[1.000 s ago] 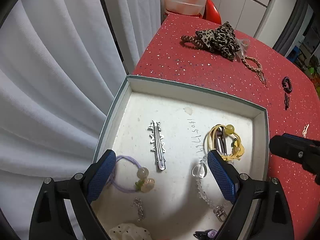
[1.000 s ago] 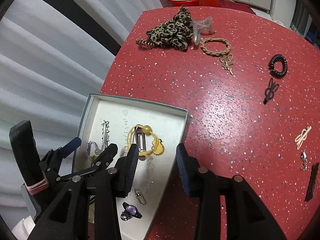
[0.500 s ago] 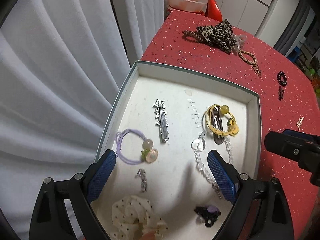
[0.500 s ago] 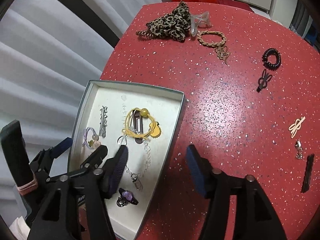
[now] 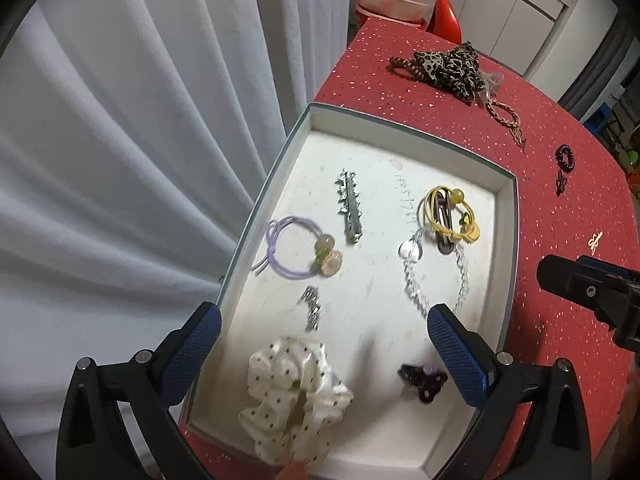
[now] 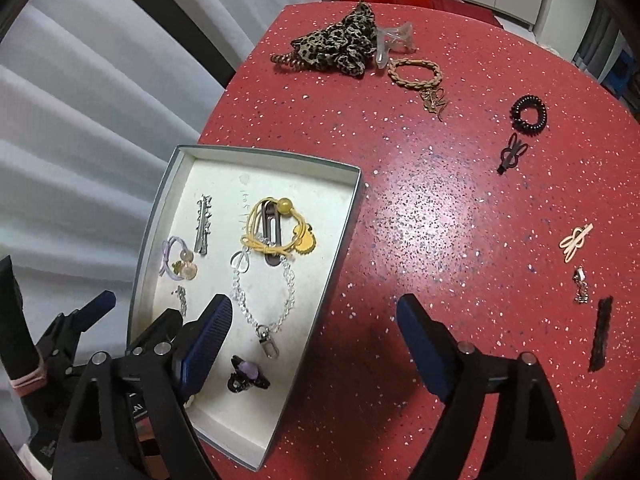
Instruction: Organize jewelry
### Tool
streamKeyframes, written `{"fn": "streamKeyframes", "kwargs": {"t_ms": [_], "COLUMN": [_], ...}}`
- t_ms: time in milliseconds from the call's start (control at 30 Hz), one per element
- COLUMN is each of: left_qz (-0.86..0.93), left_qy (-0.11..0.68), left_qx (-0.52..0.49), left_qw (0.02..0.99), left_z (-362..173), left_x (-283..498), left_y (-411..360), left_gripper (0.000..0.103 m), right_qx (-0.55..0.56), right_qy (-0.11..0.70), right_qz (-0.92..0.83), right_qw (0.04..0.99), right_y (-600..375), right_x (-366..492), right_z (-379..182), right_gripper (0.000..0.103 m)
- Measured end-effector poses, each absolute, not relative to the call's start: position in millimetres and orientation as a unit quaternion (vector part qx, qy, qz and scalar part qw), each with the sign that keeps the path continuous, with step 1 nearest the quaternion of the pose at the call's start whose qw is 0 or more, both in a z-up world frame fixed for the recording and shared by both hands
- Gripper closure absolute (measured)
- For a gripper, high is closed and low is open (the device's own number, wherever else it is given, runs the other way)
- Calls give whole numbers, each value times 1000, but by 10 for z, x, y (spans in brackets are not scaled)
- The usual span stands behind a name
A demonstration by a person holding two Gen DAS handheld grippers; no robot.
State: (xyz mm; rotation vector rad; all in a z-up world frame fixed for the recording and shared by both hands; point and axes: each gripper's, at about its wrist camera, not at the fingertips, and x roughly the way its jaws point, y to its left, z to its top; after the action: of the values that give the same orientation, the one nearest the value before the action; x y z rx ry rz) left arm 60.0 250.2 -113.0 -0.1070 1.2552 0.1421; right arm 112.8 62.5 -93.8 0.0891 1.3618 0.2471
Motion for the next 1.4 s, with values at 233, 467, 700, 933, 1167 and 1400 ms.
{"fn": "streamKeyframes", "kwargs": {"t_ms": [233, 467, 700, 933, 1167, 1400], "left_qz": [77, 80, 87, 86, 75, 65], "left_qy": [588, 586, 587, 599, 599, 596], "left_qx": [-43, -36, -40, -42, -41, -36], "left_qw": [804, 805, 804, 795, 796, 799], "left_z": [-1000, -892, -806, -797, -684, -510], "left_x": [462, 283, 77, -143, -304, -405], "left_y": [2508, 2486, 2493, 2467, 2421, 2360], "left_gripper": [0, 0, 0, 0, 0, 0], "right_qx": [30, 7, -12, -22, -35, -41], "right_qy": [619, 598, 604, 629, 642, 641], "right_qz": [113, 100, 102, 119, 126, 121], "right_qw": [776, 795, 791, 768, 755, 757], "right_y": [638, 660, 679, 709, 722, 660], "right_x": [975, 840, 721, 619, 469, 387], "right_z": [-819, -682, -613, -628, -581, -416], "right_gripper": [15, 15, 15, 15, 15, 15]}}
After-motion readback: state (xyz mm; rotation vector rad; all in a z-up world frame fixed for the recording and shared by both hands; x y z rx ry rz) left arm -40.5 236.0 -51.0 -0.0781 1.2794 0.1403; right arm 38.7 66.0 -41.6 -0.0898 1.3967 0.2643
